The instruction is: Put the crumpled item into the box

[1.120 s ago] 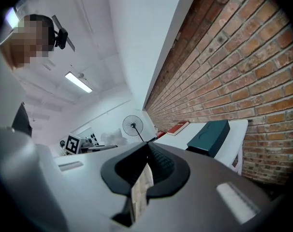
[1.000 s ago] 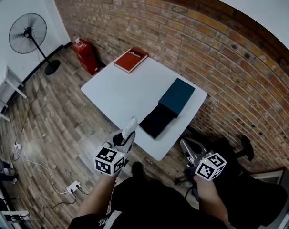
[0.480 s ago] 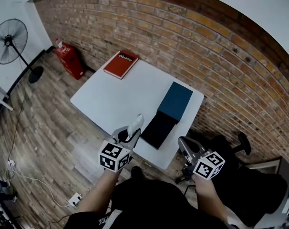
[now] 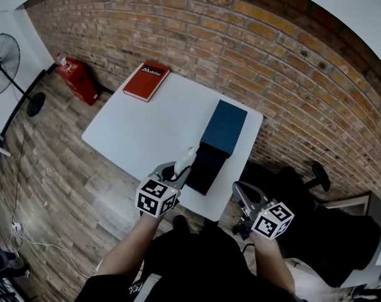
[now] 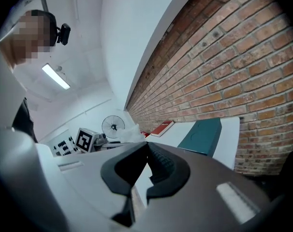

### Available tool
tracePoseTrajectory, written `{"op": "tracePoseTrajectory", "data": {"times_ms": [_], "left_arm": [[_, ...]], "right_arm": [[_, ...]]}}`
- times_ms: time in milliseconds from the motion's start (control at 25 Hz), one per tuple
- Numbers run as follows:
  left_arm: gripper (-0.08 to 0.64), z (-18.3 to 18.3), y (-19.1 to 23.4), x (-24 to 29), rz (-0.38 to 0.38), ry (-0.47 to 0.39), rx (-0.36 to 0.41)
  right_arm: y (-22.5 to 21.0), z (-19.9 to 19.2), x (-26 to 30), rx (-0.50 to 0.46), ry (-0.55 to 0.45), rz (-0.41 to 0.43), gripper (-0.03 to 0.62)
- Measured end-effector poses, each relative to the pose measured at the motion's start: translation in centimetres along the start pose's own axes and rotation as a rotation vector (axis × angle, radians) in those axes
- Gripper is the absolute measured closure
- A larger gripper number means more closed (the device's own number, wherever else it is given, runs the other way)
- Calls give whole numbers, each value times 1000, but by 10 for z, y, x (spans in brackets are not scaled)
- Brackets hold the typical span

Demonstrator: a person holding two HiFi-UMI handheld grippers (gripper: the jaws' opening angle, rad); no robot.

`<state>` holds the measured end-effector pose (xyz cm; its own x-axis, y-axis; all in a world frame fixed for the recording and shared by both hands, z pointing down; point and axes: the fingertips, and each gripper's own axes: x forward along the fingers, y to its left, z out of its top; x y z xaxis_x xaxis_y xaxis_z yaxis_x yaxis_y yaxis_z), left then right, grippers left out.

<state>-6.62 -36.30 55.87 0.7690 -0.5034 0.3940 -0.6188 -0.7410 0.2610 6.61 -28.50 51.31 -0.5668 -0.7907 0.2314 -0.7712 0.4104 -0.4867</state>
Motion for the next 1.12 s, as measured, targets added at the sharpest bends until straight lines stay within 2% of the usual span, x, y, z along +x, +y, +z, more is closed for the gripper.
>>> {"op": "tracePoseTrajectory", "data": {"times_ms": [200,360,560,760,840,1120], "left_arm": [[485,-17,-8,29,-30,70,-33],[485,-35,-13,54,-35,132,-28],[485,-64,-13,77,-34,201,-71],[485,-94,-14,97,-41,299,14],[485,-104,-14,102,-53,335,24],[485,-115,2,115,-32,398,100]], "right_arm": [[-29,-5,-10,48,2,-34,595],[-49,-5,-10,61,6,-28,595],[-59,0,-6,67,7,-16,595],[-72,-4,-7,74,16,-14,595],[-76,-4,-7,84,22,-20,595],[-77,1,-12,79,22,-29,595]]}}
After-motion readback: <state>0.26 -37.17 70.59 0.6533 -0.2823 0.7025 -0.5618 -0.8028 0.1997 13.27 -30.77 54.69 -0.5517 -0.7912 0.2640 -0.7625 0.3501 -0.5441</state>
